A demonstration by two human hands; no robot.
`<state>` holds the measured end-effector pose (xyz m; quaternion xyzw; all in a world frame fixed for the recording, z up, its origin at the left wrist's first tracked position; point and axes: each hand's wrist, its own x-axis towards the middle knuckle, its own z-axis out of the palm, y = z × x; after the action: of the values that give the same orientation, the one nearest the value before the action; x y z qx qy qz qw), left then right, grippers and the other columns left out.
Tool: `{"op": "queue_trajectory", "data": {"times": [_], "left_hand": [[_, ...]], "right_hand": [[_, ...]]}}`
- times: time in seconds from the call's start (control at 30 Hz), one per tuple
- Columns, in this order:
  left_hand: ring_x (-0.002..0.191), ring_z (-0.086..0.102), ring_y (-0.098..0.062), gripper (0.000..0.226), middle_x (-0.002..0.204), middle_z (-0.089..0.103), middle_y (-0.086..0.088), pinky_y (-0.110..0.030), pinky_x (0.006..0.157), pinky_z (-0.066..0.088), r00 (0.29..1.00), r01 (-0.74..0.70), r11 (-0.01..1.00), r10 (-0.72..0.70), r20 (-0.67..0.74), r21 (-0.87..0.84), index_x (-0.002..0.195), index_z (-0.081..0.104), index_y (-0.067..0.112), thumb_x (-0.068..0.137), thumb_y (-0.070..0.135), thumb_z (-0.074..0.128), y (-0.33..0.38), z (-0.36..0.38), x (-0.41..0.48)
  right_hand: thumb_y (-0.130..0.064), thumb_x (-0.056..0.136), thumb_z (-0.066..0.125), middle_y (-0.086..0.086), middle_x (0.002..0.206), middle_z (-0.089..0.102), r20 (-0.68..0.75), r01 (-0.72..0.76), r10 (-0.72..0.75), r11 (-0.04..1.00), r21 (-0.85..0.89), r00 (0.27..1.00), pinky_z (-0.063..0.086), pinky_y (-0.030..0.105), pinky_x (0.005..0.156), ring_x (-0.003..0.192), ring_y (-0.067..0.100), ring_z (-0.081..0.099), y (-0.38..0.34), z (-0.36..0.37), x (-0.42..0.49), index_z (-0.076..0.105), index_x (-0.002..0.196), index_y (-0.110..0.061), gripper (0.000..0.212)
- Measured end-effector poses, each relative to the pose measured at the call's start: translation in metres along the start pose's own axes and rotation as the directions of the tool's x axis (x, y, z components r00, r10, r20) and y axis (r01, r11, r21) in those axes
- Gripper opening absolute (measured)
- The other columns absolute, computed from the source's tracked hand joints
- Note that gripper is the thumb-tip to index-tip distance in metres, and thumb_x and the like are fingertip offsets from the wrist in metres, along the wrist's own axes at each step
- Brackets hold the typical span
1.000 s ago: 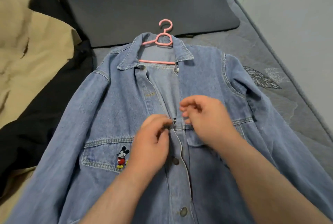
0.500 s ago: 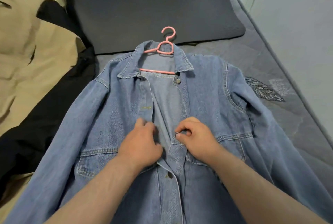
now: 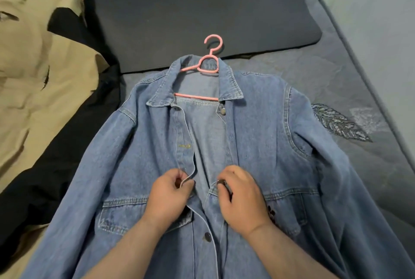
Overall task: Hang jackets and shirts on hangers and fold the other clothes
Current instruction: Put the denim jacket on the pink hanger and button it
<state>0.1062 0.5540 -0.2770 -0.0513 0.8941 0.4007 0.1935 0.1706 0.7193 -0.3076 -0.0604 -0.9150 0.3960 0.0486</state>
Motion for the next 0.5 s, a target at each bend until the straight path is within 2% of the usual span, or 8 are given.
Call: {"op": "queue_trajectory", "data": {"times": [0.1,0.23,0.3,0.4,0.5], "left_hand": [[0.052,0.048,-0.007,0.009,0.054,0.055,0.009,-0.022,0.055,0.040,0.999,-0.034,0.997,0.037,-0.038,0.073,0.069,0.054,0.020,0.062,0.025,0.053,-0.008,0.009,-0.003],[0.063,0.053,-0.013,0.016,0.063,0.056,0.009,-0.027,0.061,0.039,0.990,-0.058,0.964,0.088,-0.106,0.259,0.080,0.052,0.030,0.065,0.030,0.046,-0.010,0.021,-0.005],[0.067,0.055,-0.017,0.023,0.068,0.057,0.009,-0.027,0.063,0.038,0.989,-0.051,0.946,0.092,-0.115,0.320,0.087,0.054,0.028,0.067,0.033,0.044,-0.008,0.025,-0.004],[0.071,0.059,-0.023,0.032,0.073,0.058,0.007,-0.028,0.063,0.038,0.985,-0.052,0.930,0.107,-0.133,0.364,0.093,0.059,0.022,0.067,0.033,0.044,-0.009,0.029,-0.002],[0.071,0.061,-0.026,0.030,0.072,0.057,0.006,-0.030,0.063,0.041,0.986,-0.056,0.926,0.111,-0.127,0.374,0.091,0.060,0.020,0.067,0.032,0.047,-0.006,0.028,-0.003]], "right_hand": [[-0.023,0.083,0.047,-0.005,0.096,0.052,-0.013,0.003,-0.003,1.000,-0.020,1.000,0.048,0.036,0.078,0.086,0.020,0.053,0.000,0.004,0.000,0.058,0.085,-0.018,0.012],[-0.022,0.084,0.048,-0.005,0.099,0.053,-0.023,-0.011,0.011,1.000,-0.022,1.000,0.047,0.032,0.082,0.089,0.019,0.054,0.001,0.006,0.001,0.058,0.087,-0.018,0.012],[-0.023,0.085,0.048,-0.005,0.099,0.053,-0.022,-0.012,0.012,0.999,-0.036,1.000,0.046,0.030,0.082,0.089,0.018,0.054,0.002,0.006,0.001,0.059,0.088,-0.017,0.012],[-0.024,0.087,0.048,-0.005,0.099,0.053,-0.012,-0.018,0.017,0.999,-0.050,1.000,0.044,0.028,0.081,0.088,0.018,0.053,0.003,0.007,0.002,0.057,0.089,-0.017,0.011],[-0.024,0.088,0.048,-0.004,0.100,0.052,-0.017,-0.019,0.018,0.997,-0.078,1.000,0.046,0.030,0.081,0.087,0.019,0.054,0.001,0.007,0.003,0.056,0.090,-0.018,0.010]]}}
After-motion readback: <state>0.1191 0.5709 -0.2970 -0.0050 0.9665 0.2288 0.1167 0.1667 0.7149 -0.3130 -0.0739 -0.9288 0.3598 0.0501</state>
